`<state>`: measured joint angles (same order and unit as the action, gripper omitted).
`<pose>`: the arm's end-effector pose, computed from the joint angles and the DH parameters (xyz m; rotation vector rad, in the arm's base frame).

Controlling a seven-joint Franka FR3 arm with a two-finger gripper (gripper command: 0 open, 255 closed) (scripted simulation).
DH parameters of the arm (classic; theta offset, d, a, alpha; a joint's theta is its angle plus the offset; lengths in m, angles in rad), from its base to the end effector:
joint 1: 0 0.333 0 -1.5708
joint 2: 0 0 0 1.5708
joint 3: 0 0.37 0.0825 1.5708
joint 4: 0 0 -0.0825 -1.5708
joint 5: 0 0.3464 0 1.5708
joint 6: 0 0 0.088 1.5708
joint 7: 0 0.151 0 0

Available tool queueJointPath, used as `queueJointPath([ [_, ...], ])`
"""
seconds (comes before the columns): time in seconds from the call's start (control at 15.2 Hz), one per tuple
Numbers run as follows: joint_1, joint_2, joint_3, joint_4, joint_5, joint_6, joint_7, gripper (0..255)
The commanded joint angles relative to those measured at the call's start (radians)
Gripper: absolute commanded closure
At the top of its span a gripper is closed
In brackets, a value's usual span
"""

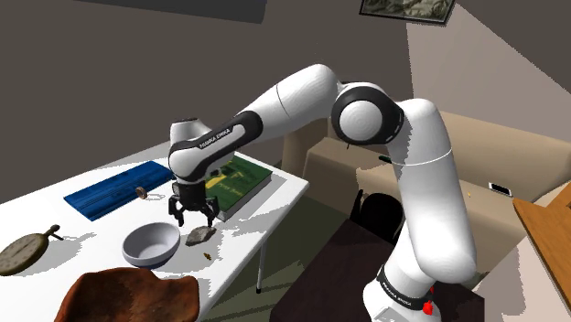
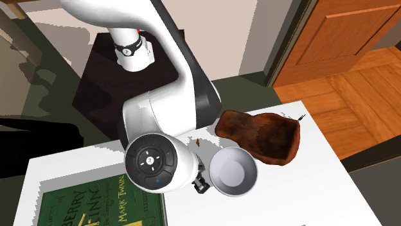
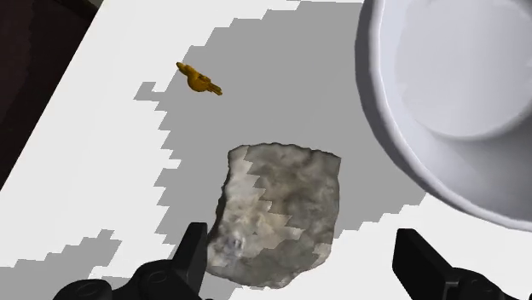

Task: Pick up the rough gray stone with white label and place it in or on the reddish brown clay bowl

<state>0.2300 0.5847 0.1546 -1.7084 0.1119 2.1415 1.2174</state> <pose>0.6057 0.2426 0.2713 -2.7815 1.3771 0.3564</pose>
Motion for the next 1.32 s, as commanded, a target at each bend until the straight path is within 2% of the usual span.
queueJointPath([
  [0.0,0.024,-0.028,-0.013,-0.068,-0.013,0.052,0.059,0],
  [0.4,0.032,0.019,-0.013,-0.09,-0.013,0.122,0.059,0],
  [0.92,0.032,0.019,-0.013,-0.09,-0.013,0.122,0.06,0],
  [0.99,0.032,0.019,-0.013,-0.09,-0.013,0.122,0.06,255],
  [1.25,0.033,0.02,-0.013,-0.09,-0.013,0.123,0.06,255],
])
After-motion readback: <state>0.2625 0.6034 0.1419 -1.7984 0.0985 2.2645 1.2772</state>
